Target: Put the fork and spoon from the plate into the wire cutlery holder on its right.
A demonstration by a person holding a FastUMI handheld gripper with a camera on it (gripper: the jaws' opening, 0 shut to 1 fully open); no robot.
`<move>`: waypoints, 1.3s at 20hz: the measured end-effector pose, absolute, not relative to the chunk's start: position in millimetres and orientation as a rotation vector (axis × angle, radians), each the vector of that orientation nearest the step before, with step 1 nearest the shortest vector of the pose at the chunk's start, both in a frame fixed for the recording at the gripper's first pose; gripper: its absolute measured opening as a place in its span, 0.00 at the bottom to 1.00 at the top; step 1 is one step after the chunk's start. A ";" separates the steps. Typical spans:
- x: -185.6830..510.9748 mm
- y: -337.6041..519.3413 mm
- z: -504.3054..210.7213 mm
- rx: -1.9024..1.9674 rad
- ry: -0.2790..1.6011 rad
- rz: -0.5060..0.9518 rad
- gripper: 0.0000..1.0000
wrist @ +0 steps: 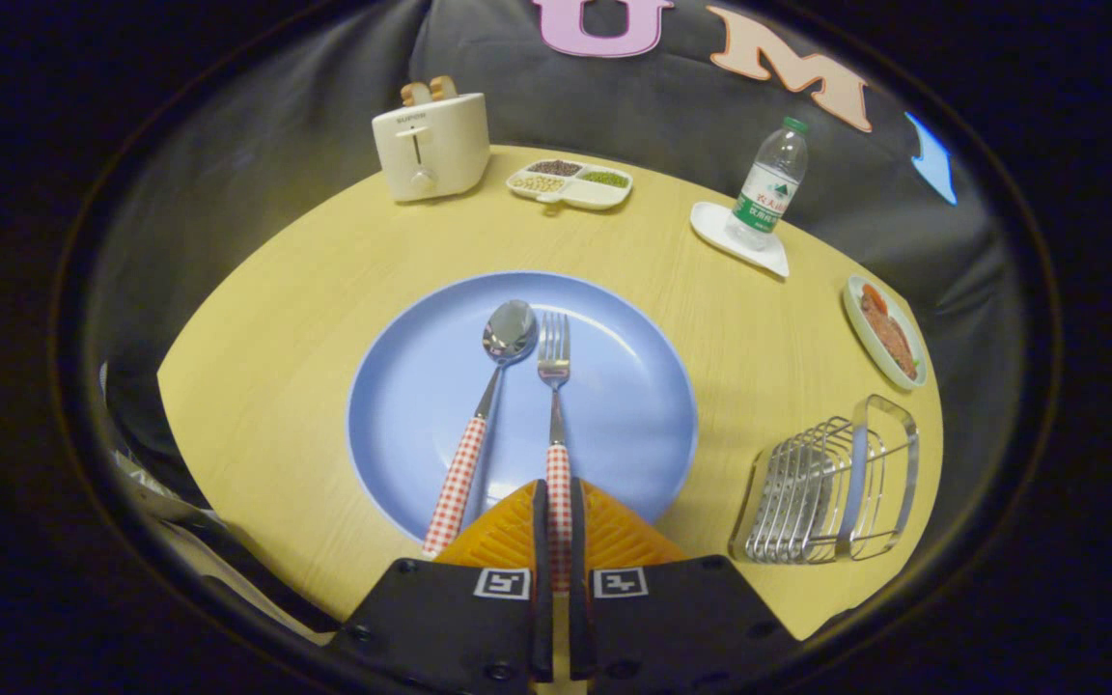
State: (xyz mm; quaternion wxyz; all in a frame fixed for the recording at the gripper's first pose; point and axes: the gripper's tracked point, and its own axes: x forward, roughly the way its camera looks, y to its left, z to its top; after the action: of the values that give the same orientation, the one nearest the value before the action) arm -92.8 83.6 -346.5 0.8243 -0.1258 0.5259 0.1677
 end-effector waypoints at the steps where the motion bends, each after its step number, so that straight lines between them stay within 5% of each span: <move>1: -93.5 80.8 -343.4 -0.276 1.128 0.359 0.10; 26: -84.1 -22.8 -209.9 -0.468 1.206 0.429 0.10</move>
State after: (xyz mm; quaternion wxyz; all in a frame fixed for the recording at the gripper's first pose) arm -84.1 -22.8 -209.9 0.7766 -0.2162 0.5574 0.1984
